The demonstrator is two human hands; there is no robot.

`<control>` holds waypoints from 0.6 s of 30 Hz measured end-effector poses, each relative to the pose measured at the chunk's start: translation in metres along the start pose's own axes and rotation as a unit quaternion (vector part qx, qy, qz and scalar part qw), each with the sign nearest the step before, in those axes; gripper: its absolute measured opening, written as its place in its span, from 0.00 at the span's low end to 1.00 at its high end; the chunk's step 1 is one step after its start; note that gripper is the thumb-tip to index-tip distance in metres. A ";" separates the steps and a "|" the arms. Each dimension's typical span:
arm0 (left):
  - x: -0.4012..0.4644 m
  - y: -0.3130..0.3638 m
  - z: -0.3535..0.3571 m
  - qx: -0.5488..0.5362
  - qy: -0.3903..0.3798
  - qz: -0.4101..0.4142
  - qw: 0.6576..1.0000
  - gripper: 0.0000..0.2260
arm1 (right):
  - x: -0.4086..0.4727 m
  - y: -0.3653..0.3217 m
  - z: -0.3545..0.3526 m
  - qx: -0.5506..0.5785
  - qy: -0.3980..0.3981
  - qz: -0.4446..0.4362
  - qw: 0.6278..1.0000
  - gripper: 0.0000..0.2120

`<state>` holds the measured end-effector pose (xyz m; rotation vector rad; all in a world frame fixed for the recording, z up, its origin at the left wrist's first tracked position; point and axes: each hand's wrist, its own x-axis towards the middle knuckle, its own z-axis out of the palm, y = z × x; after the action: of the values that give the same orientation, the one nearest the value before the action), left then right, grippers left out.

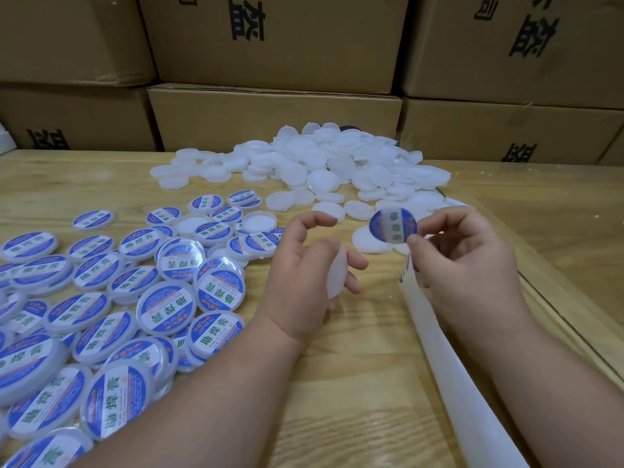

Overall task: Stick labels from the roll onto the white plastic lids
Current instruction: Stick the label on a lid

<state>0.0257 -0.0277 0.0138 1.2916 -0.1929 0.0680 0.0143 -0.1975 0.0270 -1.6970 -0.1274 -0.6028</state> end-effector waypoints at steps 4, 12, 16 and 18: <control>0.000 0.001 -0.002 -0.028 0.014 -0.019 0.999 0.08 | 0.005 -0.002 -0.009 0.099 0.064 0.044 0.992 0.09; 0.002 -0.003 -0.002 -0.047 0.040 -0.027 0.998 0.07 | 0.015 0.011 -0.011 0.159 0.053 0.132 0.977 0.08; 0.006 -0.006 0.001 -0.110 -0.001 -0.059 0.992 0.13 | 0.014 0.016 -0.008 0.190 -0.055 0.213 0.957 0.16; 0.007 -0.006 0.002 -0.142 -0.004 -0.088 0.986 0.16 | 0.015 0.018 -0.008 0.180 -0.086 0.222 0.954 0.18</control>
<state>0.0332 -0.0316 0.0101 1.0194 -0.0898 -0.1117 0.0316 -0.2122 0.0187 -1.3581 0.0233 -0.0849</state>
